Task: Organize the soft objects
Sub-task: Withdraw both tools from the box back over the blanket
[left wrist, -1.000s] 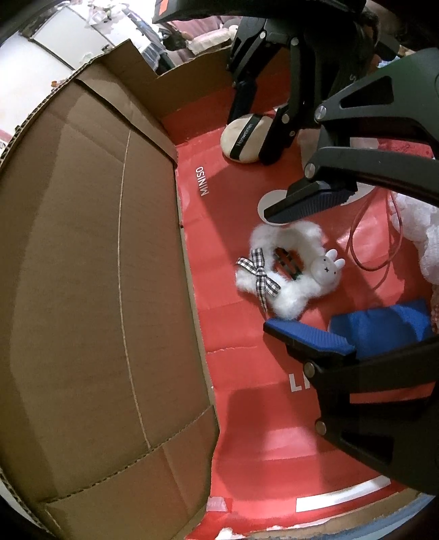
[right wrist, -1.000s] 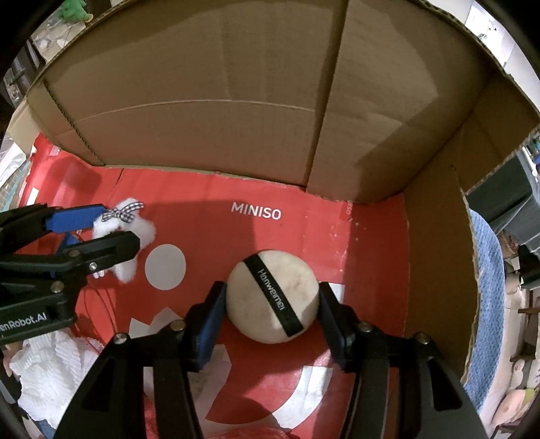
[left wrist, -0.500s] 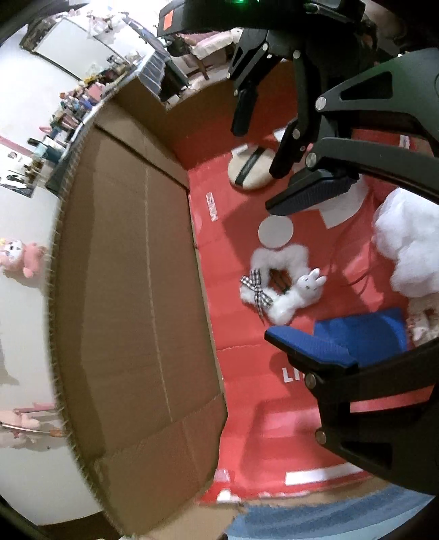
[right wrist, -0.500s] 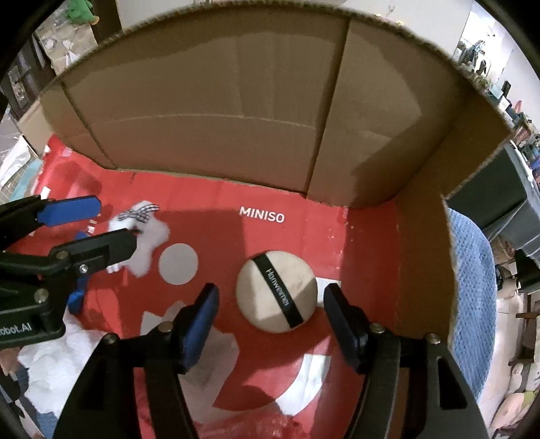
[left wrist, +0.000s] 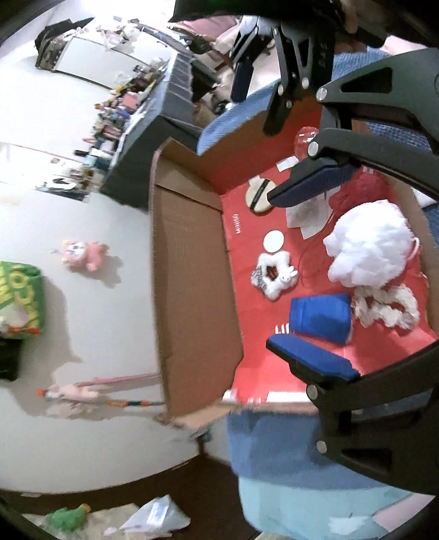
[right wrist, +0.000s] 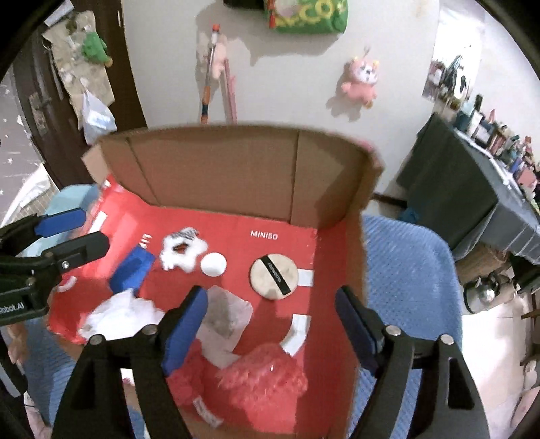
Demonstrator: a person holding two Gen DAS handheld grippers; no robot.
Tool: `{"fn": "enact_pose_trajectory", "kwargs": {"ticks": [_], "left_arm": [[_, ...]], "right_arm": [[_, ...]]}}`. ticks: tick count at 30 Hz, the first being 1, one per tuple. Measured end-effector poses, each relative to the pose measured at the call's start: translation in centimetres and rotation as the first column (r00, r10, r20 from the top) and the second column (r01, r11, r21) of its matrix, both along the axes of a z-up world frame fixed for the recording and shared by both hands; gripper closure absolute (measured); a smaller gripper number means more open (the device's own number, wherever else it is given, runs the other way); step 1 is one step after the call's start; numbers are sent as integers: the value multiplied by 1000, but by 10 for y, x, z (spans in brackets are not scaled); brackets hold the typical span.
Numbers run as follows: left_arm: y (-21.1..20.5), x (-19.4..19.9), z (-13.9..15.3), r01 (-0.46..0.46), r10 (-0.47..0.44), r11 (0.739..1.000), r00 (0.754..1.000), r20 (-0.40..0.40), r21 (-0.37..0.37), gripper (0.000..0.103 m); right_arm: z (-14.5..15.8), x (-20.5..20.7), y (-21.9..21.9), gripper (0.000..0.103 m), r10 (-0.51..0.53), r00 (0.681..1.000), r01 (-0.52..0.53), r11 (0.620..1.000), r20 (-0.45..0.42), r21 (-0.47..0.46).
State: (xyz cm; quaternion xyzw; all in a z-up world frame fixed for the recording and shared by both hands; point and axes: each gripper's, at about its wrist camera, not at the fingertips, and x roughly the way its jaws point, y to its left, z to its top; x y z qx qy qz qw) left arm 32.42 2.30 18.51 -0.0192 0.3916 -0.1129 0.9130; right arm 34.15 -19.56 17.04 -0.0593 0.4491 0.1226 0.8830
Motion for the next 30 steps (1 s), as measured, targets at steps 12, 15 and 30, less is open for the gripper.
{"fn": "enact_pose_trajectory", "kwargs": {"ticks": [12,15,30], "left_arm": [[1,-110,45,-88,63,994,946,318,63,12],[1,-144,48,-107,82,993,918,389,44,5],[-7,-248,1,-159,130,987,867,481,20,0]], "right_arm": [[65,-108,-9,8,13,961,-26,999,277,41],[74,-140,-13,2,10,937,-32,998,348,57],[35,-253,-19,0,-47,867,1,996,496,92]]}}
